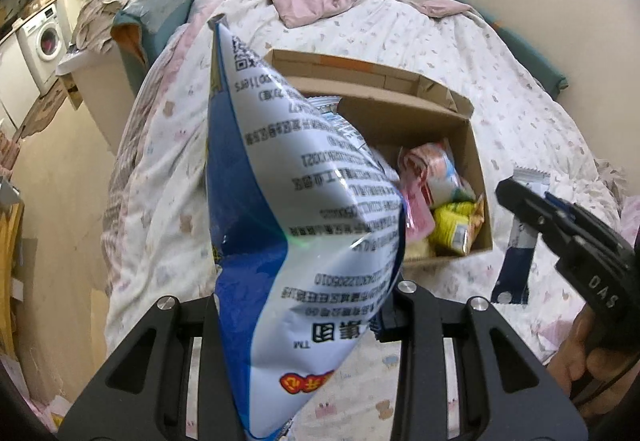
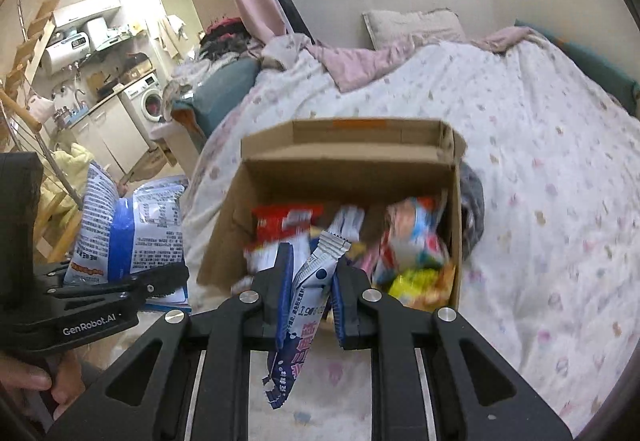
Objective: Organize snacks
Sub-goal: 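Carry both snacks over the box and open both grippers to drop them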
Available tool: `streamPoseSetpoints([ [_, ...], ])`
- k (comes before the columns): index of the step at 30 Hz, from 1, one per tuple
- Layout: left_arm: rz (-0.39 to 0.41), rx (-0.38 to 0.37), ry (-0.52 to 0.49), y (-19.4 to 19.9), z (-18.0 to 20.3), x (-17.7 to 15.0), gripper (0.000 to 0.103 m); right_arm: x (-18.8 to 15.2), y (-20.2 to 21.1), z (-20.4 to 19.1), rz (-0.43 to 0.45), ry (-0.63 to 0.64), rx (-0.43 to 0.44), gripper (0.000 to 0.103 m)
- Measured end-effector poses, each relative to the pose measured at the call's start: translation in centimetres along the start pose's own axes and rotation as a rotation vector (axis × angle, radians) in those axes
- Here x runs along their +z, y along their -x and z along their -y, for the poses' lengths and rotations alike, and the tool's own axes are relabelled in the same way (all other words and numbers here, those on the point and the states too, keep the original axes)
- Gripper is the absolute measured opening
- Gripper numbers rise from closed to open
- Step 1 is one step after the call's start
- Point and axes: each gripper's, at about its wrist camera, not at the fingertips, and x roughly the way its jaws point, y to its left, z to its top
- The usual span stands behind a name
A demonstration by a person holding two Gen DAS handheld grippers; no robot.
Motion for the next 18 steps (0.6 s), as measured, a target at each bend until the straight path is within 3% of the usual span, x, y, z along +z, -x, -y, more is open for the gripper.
streamPoseSetpoints([
  [7,-0.005,-0.016,-0.02,-2.8,0.1,2.6,0.03,2.3,-3.1,1.7,0.026,-0.034,-0.003,0.018],
  [11,-0.002,-0.15,-0.023,-5.1,0.2,3.1,0.03,2.2,-5.4,2.9,0.027,-0.077,-0.003,0.018],
  [14,0.012,-0.068,-0.033,-5.8,0.3,3.7,0.03,1.8,-7.5,3.7,-0.017,-0.133,-0.01,0.018],
  [18,-0.006,-0.06,-0.032,-6.7,0.7,4.1,0.03,1.4,-9.9,4.7,-0.095,-0.16,-0.054,0.018],
])
